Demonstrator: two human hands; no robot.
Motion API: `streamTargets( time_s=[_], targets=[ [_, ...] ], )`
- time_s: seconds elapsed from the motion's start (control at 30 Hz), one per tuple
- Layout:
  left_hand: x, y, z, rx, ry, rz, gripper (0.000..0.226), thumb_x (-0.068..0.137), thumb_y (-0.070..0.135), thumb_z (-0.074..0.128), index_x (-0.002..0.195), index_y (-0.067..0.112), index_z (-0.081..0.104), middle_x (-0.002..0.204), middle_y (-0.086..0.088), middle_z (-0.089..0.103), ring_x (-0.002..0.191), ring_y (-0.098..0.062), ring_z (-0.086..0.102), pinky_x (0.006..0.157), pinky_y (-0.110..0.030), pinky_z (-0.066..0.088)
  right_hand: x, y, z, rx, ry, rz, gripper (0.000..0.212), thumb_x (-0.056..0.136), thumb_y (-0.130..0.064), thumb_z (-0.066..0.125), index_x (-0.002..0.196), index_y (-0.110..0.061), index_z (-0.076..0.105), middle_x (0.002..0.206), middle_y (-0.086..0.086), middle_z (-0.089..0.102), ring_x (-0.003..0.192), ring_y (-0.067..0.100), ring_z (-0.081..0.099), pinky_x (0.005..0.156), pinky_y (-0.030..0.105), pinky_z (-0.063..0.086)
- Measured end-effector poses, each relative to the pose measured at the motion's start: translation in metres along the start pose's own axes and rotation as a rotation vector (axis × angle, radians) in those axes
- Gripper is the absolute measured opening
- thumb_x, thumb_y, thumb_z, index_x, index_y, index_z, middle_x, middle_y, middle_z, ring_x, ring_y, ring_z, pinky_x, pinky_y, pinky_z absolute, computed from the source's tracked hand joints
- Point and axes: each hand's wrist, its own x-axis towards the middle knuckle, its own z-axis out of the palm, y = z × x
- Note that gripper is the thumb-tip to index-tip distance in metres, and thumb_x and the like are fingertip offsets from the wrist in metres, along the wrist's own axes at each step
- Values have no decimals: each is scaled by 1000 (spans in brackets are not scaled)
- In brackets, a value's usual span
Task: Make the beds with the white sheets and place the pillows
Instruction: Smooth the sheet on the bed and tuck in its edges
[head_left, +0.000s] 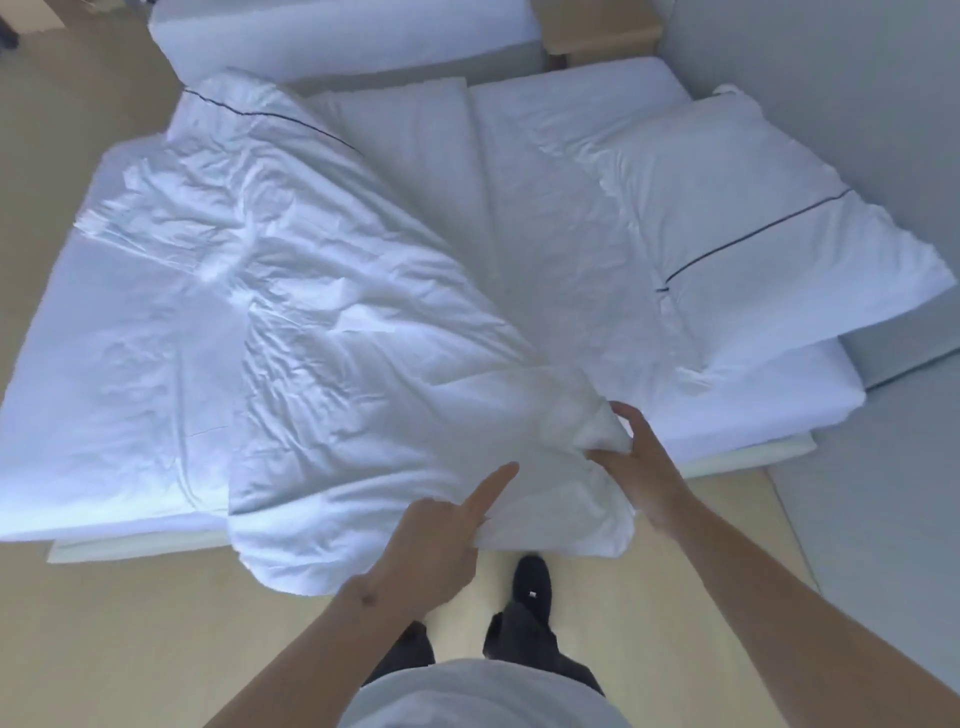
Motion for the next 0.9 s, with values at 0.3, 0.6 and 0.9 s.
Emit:
streamTargets(
  time_s=[0.3, 0.6, 0.9],
  targets=[
    [-10, -13, 55, 83, -288, -63, 107, 82, 5, 40, 135, 52, -41, 87, -2, 73, 66, -25, 62, 70, -33, 51, 15, 89, 40, -100, 69, 121, 54, 87, -15, 67, 132, -30, 40, 105, -6, 62, 89, 11, 63, 69, 33, 53],
    [47, -82, 269, -109, -462, -22, 113, 89, 9, 54, 138, 47, -40, 155, 1, 37, 136, -23, 41, 114, -39, 34, 115, 225, 64, -404, 220, 241, 86, 83, -20, 73, 151, -20, 21, 127, 6, 58, 114, 29, 58, 83, 37, 48],
    [-22, -190, 253, -388, -188, -421, 89, 92, 30, 56, 151, 52, -8, 160, 18, 21, 146, -11, 23, 116, -34, 29, 114, 188, 167, -647, 238, -53, 94, 81, -32, 72, 154, -36, 13, 162, -7, 15, 145, 19, 16, 113, 53, 22]
  ],
)
